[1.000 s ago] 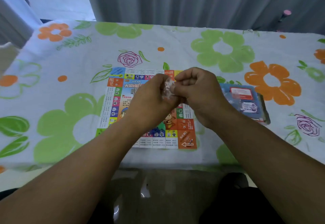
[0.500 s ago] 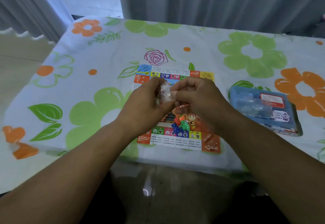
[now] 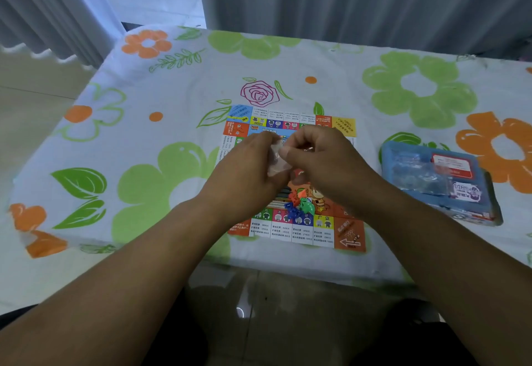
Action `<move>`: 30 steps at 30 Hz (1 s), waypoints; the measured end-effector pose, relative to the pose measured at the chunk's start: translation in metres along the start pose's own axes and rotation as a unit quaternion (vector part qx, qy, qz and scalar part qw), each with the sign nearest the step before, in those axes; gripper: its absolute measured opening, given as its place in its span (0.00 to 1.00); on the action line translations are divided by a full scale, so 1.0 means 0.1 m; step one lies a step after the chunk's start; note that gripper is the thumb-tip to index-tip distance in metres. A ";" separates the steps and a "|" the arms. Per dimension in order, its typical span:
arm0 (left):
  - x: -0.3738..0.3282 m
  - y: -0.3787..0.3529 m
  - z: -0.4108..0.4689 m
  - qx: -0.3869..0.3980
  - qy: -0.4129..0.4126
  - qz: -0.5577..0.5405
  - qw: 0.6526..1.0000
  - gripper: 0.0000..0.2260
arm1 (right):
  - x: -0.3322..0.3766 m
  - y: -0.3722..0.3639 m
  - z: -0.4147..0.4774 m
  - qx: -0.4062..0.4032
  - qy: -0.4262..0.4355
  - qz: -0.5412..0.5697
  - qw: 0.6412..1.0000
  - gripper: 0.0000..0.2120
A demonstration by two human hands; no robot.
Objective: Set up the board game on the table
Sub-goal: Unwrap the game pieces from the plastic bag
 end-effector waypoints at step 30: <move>0.20 -0.10 -0.17 0.153 0.050 -0.037 0.986 0.12 | -0.07 -0.28 -0.01 0.183 -0.037 0.028 0.982 0.04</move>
Point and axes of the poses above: each hand's wrist, its own z-axis towards the middle knuckle, its own y-axis out of the back of the hand, x = y × z, the point moved 10 cm from there along z, towards the middle knuckle, and after that the axes turned 8 degrees about -y, right-handed, at the moved point
